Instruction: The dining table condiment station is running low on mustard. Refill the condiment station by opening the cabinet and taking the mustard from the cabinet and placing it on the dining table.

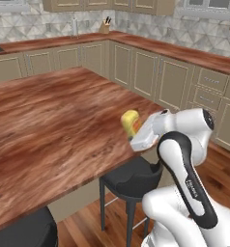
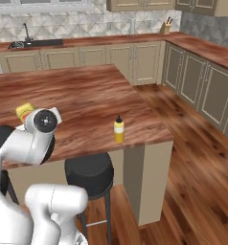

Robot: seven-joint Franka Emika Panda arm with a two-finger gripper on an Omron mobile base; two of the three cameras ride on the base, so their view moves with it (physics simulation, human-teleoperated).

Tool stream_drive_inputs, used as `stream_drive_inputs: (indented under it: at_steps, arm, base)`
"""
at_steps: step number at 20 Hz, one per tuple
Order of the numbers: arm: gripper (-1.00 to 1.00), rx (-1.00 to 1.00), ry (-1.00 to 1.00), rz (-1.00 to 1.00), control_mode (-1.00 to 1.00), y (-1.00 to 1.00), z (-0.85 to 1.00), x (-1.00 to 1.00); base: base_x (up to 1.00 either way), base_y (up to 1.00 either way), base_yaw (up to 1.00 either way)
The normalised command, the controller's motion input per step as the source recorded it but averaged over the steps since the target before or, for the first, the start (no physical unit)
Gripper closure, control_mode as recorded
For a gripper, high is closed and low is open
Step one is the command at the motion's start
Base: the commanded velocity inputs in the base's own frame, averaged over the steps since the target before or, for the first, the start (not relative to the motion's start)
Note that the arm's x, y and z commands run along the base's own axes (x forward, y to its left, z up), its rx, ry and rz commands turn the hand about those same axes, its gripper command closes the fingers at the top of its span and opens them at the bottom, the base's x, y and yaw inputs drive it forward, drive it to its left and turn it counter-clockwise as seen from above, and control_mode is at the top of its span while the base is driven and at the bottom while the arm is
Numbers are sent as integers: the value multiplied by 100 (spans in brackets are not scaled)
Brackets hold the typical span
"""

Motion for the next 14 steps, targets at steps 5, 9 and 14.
stream_drive_inputs:
  at_steps: [5, 9, 14]
  arm:
    - [100, 0, -17, 28, -100, 10, -79, 36]
    - [100, 0, -17, 25, -100, 15, -73, 37]
    - [100, 0, -9, 18, -100, 25, -62, 47]
  base:
    - [0, 0, 0]
    - [0, 0, 0]
    - [0, 0, 0]
